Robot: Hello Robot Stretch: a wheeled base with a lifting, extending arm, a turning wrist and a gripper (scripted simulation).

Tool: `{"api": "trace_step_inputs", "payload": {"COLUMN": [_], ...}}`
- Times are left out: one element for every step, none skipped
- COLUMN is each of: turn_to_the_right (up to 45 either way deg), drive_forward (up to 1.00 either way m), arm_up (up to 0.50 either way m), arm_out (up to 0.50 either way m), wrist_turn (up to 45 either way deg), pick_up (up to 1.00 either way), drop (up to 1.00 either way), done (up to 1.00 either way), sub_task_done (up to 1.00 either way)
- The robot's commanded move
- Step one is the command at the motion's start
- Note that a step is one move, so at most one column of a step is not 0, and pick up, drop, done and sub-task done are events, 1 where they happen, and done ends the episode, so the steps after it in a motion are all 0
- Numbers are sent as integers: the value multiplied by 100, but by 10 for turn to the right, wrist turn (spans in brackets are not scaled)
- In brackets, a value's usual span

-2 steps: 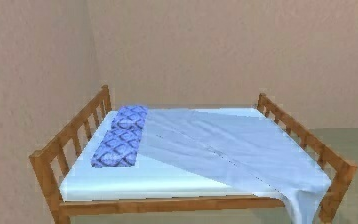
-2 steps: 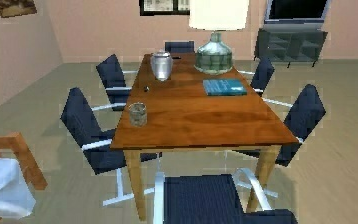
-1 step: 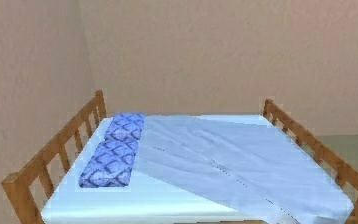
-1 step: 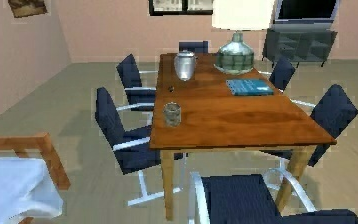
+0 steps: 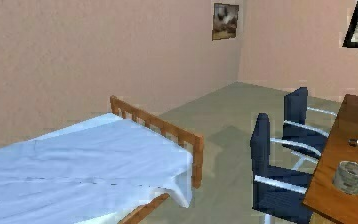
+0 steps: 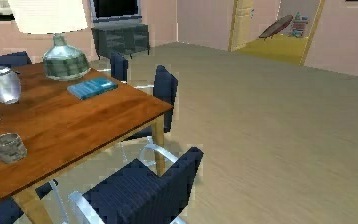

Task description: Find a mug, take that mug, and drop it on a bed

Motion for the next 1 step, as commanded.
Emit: {"api": "trace_step_inputs", "payload": {"turn_to_the_right": [90], "drive_forward": [0], "arm_up": [0], "arm_out": [0], "wrist_turn": [0], "pick_up": [0], "drop": [0], "done": [0], "sub_task_done": [0]}}
